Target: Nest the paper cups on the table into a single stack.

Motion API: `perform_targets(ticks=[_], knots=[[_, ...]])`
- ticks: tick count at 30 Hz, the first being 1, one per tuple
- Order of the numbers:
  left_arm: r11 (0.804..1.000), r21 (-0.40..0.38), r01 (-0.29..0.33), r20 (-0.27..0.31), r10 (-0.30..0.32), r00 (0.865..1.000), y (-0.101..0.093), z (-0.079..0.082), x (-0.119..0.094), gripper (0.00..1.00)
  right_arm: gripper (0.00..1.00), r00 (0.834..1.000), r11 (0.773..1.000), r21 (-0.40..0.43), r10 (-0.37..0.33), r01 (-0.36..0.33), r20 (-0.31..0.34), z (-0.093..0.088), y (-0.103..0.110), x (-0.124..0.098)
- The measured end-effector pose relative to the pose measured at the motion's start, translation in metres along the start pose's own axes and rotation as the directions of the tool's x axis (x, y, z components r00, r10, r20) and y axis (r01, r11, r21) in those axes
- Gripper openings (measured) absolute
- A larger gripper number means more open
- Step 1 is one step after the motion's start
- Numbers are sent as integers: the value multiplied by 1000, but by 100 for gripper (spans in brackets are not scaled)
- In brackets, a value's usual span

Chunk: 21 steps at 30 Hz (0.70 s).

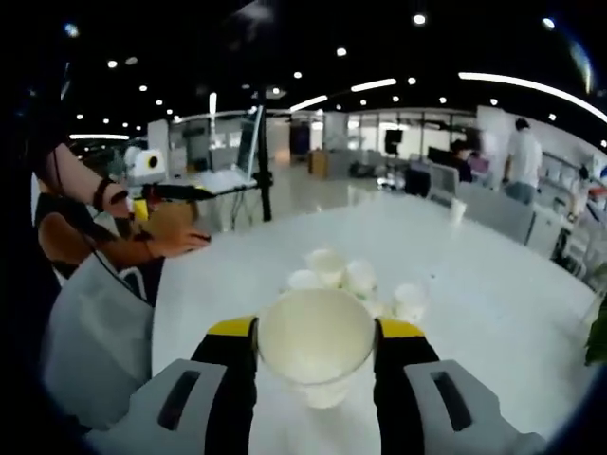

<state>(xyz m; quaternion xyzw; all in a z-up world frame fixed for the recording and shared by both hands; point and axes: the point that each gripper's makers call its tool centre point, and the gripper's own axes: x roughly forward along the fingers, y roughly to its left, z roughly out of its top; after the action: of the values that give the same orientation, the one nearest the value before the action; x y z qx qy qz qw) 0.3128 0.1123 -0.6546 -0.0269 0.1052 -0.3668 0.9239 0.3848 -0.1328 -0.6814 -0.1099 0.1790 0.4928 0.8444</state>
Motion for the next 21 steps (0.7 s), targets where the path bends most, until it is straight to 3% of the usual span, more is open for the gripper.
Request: perform_targets(ticks=[11, 21], knots=[[1000, 12, -1, 2, 1, 1000, 1, 1, -1, 100, 45, 1000, 1000, -13, 25, -25, 18, 9, 17, -5], [1000, 5, -1, 6, 1, 1000, -1, 1, -3, 100, 44, 996, 996, -18, 84, -84, 20, 13, 48, 3]])
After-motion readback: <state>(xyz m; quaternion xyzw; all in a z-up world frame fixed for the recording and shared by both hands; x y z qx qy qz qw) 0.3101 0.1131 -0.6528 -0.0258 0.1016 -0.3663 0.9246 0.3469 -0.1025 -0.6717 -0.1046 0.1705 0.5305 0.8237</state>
